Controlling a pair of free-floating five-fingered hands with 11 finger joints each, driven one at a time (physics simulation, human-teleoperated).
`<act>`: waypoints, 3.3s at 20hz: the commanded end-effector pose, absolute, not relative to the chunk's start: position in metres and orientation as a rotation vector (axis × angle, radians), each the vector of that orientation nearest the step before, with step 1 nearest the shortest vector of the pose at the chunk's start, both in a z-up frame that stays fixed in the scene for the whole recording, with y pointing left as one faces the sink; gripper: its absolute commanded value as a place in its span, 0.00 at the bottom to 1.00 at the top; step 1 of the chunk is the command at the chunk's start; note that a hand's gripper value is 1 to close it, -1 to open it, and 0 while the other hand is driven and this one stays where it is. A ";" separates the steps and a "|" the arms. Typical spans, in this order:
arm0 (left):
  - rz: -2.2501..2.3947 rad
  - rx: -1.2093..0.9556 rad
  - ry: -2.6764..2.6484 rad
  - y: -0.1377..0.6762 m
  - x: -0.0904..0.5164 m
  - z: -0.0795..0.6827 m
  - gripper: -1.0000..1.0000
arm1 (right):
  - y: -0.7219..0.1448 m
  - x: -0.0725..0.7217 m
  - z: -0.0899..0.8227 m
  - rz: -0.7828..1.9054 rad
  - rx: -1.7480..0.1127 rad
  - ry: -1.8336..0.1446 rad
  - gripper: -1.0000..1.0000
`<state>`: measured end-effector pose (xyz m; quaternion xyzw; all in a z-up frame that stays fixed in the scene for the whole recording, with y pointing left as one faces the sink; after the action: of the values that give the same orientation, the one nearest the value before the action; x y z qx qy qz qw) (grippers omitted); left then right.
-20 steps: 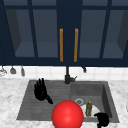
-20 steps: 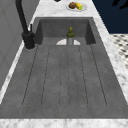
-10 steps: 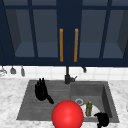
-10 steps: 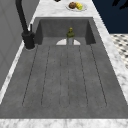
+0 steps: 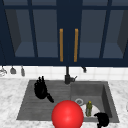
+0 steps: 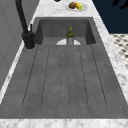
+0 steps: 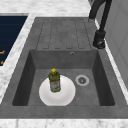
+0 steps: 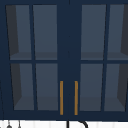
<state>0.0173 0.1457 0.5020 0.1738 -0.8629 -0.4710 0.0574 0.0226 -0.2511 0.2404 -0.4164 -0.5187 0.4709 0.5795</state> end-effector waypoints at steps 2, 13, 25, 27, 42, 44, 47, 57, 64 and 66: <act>-1.247 0.632 -2.639 0.144 0.015 0.511 0.00 | -0.251 0.023 0.240 1.101 -0.974 -1.213 0.50; -1.210 0.603 -2.678 0.134 0.017 0.515 0.00 | -0.251 0.023 0.240 1.101 -0.974 -1.213 0.50; -1.378 0.546 -2.633 0.128 0.017 0.518 0.00 | -0.251 0.023 0.240 1.101 -0.974 -1.213 0.50; -1.376 0.545 -2.634 0.128 0.018 0.518 0.00 | -0.251 0.023 0.240 1.101 -0.974 -1.213 0.50; -1.162 0.551 -2.733 0.095 0.018 0.559 0.00 | -0.251 0.023 0.240 1.101 -0.974 -1.213 0.50; -1.153 0.554 -2.731 0.089 0.017 0.560 0.00 | -0.251 0.023 0.240 1.101 -0.974 -1.213 0.50; -1.140 0.545 -2.710 0.080 0.015 0.560 0.00 | -0.251 0.023 0.240 1.101 -0.974 -1.213 0.50; -1.102 0.601 -2.711 0.077 0.014 0.560 0.00 | -0.251 0.023 0.240 1.101 -0.974 -1.213 0.50; -1.082 0.606 -2.714 0.077 0.014 0.561 0.00 | -0.251 0.023 0.240 1.101 -0.974 -1.213 0.50; -1.077 0.607 -2.715 0.076 0.014 0.561 0.00 | -0.251 0.023 0.240 1.101 -0.974 -1.213 0.50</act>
<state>0.0140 0.0763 0.5611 0.1802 -0.8876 -0.4189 0.0658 0.0226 -0.2511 0.2404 -0.4164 -0.5187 0.4709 0.5795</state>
